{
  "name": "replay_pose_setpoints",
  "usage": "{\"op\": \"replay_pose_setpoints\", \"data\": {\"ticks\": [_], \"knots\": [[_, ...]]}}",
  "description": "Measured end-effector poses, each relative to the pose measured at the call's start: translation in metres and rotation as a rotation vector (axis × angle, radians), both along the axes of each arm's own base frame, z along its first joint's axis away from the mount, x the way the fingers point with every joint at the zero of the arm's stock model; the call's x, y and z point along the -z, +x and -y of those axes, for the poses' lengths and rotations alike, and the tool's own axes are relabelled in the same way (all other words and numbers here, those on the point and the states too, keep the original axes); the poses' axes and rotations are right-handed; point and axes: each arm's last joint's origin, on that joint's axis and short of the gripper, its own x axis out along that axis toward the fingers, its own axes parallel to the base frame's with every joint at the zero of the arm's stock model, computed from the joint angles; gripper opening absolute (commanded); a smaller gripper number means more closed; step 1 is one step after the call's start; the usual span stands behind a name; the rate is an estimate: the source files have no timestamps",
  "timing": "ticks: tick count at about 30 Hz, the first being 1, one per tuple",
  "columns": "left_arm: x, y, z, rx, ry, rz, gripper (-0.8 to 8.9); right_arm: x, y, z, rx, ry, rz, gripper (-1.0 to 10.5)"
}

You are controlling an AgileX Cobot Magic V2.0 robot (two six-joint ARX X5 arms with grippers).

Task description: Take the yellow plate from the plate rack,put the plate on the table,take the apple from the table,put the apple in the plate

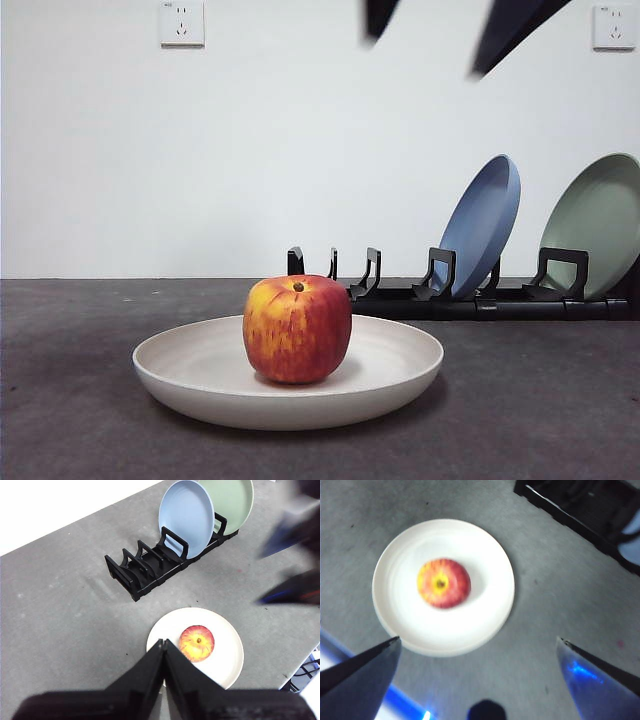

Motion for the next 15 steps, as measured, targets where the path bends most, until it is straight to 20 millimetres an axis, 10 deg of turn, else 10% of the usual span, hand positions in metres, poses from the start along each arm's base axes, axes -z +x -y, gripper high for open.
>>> {"op": "replay_pose_setpoints", "data": {"ticks": [15], "knots": [[0.002, -0.001, -0.001, 0.000, 0.016, -0.013, -0.08, -0.033, -0.064, 0.072, 0.030, 0.016, -0.012, -0.1]]}}
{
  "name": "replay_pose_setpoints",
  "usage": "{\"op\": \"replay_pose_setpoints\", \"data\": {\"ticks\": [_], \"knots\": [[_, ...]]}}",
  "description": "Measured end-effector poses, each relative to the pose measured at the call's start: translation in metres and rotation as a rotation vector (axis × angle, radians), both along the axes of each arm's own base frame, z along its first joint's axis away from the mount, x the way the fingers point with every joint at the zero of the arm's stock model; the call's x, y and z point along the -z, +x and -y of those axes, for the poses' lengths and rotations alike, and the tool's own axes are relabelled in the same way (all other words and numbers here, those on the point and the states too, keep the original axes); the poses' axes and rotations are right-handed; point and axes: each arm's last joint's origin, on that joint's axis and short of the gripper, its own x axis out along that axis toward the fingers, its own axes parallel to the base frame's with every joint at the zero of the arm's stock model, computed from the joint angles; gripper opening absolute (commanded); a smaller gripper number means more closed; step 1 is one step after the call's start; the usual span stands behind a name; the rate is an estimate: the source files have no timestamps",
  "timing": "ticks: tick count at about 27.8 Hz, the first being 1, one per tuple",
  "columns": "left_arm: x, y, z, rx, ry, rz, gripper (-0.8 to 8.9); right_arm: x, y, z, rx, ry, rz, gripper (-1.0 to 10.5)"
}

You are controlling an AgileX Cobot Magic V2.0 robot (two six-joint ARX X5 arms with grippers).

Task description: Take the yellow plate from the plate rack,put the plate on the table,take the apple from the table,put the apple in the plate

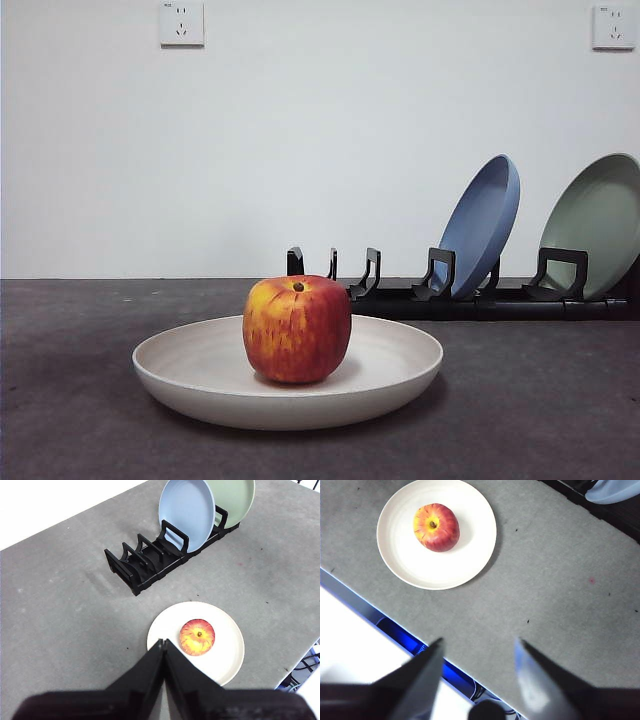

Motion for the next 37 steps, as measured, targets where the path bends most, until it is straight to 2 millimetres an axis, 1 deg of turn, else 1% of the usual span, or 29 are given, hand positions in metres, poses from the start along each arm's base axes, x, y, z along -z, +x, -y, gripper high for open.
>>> {"op": "replay_pose_setpoints", "data": {"ticks": [11, 22, 27, 29, 33, 37], "knots": [[0.0000, 0.0000, 0.0000, 0.000, 0.000, 0.000, -0.08, 0.0000, -0.0033, -0.0023, -0.092, 0.070, -0.078, -0.1], [0.0002, 0.0004, 0.0005, 0.000, 0.002, -0.001, -0.03, -0.0001, -0.0016, -0.0008, -0.055, 0.024, -0.028, 0.0], [0.0014, 0.0033, 0.0040, 0.000, 0.012, -0.010, -0.04, -0.0001, -0.0012, -0.0004, -0.045, 0.012, -0.015, 0.0], [0.0024, 0.0049, 0.0057, 0.000, 0.027, -0.013, -0.04, -0.0001, -0.0012, -0.0004, -0.045, 0.012, -0.015, 0.0], [0.0031, 0.0083, 0.0059, -0.043, 0.110, 0.040, -0.04, -0.0001, -0.0012, -0.0004, -0.045, 0.012, -0.015, 0.0], [0.0030, 0.0086, 0.0055, -0.050, 0.129, 0.055, -0.04, -0.0001, -0.0012, -0.0004, -0.045, 0.012, -0.015, 0.0]]}}
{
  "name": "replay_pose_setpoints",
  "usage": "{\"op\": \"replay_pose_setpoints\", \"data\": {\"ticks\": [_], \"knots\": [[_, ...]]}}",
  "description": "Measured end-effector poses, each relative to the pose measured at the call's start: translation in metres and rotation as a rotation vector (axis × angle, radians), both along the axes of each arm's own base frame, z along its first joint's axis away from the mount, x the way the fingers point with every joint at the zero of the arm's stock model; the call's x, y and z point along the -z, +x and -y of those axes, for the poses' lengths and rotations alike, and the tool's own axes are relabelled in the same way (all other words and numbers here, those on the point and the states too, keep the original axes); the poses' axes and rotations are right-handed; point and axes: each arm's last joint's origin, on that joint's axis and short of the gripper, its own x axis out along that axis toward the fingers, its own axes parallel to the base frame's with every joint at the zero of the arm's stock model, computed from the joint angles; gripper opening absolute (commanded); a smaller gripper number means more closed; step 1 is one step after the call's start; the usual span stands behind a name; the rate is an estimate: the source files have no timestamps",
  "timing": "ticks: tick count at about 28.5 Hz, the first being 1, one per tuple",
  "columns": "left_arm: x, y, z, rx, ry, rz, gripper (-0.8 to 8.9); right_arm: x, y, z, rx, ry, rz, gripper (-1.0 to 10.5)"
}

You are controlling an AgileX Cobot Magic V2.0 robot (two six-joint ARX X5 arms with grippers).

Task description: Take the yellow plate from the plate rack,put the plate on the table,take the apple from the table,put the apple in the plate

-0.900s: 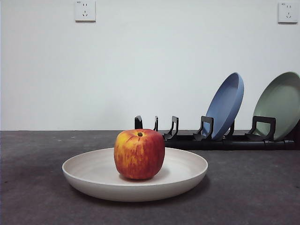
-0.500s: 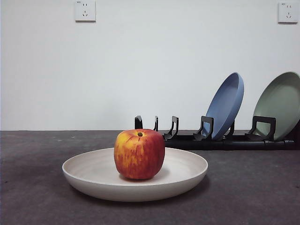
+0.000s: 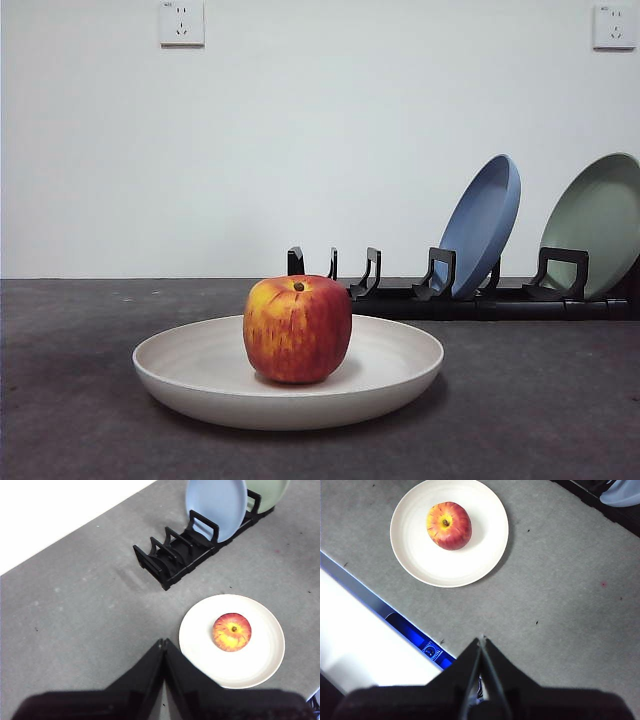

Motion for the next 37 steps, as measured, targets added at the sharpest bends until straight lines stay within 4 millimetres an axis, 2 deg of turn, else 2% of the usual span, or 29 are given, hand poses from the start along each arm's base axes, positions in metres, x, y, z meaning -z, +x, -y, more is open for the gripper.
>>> {"op": "replay_pose_setpoints", "data": {"ticks": [5, 11, 16, 18, 21, 25, 27, 31, 37], "knots": [[0.000, 0.003, 0.003, 0.000, 0.003, 0.002, -0.04, 0.000, 0.000, 0.000, 0.002, -0.002, 0.003, 0.0], [-0.012, 0.007, 0.004, -0.043, -0.064, 0.131, -0.04, 0.000, 0.000, 0.000, 0.002, -0.002, 0.003, 0.0], [-0.026, 0.013, -0.019, -0.138, -0.141, 0.338, -0.04, 0.000, 0.000, 0.000, 0.002, -0.003, 0.003, 0.0], [-0.025, 0.013, -0.029, -0.128, -0.187, 0.406, -0.04, 0.000, 0.000, 0.000, 0.002, -0.003, 0.003, 0.0], [-0.013, 0.011, -0.044, -0.080, -0.249, 0.505, -0.04, 0.000, 0.000, 0.000, 0.003, -0.003, 0.003, 0.0], [0.020, 0.006, -0.061, -0.184, -0.236, 0.610, -0.04, 0.000, 0.000, 0.000, 0.003, -0.003, 0.003, 0.0], [0.044, 0.007, -0.067, -0.242, -0.207, 0.599, -0.04, 0.000, 0.000, 0.000, 0.003, -0.003, 0.003, 0.0], [0.110, 0.008, -0.073, -0.314, -0.162, 0.504, -0.04, 0.000, 0.000, 0.000, 0.003, -0.003, 0.003, 0.0], [0.183, 0.009, -0.075, -0.343, -0.170, 0.470, -0.04, 0.000, 0.000, 0.000, 0.003, -0.003, 0.003, 0.0]]}}
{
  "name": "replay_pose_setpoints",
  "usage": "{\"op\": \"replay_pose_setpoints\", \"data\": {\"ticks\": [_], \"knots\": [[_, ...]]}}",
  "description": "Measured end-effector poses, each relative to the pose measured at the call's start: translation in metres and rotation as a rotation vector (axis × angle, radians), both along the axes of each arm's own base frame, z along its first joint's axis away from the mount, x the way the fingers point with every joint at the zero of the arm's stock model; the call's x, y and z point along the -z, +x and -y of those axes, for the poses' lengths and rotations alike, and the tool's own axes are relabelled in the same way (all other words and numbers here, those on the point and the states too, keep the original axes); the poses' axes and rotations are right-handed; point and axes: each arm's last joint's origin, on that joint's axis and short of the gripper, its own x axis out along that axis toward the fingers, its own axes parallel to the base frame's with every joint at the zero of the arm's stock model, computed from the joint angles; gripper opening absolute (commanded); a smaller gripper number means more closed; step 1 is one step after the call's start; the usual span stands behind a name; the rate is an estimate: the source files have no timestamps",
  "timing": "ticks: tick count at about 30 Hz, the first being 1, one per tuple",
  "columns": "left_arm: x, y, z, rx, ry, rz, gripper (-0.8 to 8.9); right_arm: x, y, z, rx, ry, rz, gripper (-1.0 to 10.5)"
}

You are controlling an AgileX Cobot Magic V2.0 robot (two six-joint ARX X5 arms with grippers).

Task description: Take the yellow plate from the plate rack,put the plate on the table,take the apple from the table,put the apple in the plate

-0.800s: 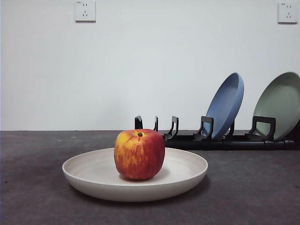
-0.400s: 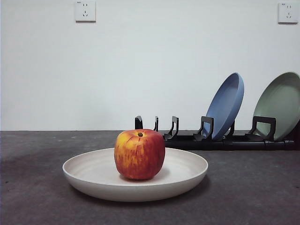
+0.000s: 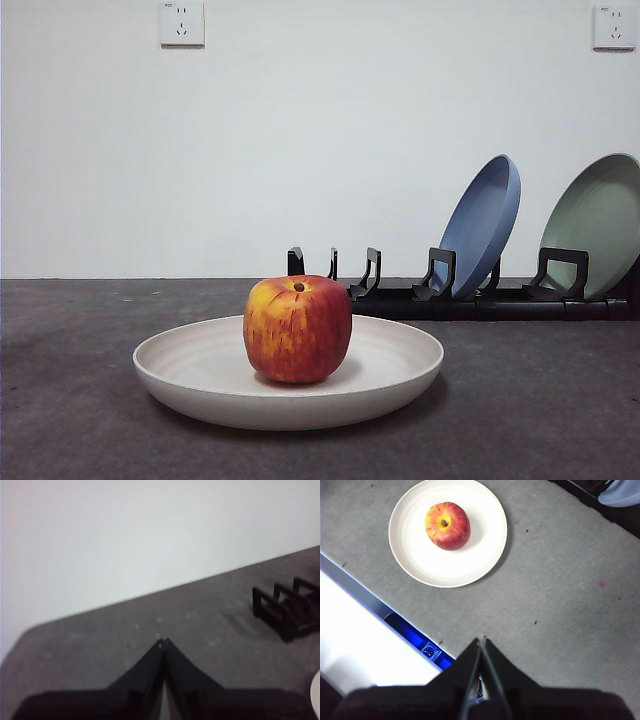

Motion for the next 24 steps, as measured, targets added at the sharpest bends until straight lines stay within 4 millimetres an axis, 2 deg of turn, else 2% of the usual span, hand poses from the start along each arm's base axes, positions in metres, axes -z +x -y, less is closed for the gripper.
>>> {"op": "replay_pose_setpoints", "data": {"ticks": [6, 12, 24], "knots": [[0.058, 0.002, 0.000, -0.010, -0.083, -0.059, -0.04, 0.000, 0.000, 0.000, 0.000, 0.000, 0.000, 0.0], [0.095, 0.005, 0.000, -0.021, -0.155, -0.108, -0.04, 0.000, 0.000, 0.000, 0.001, -0.001, 0.001, 0.0], [0.099, 0.005, -0.001, -0.054, -0.191, -0.117, -0.03, 0.000, 0.000, 0.000, 0.005, -0.005, 0.006, 0.0]]}}
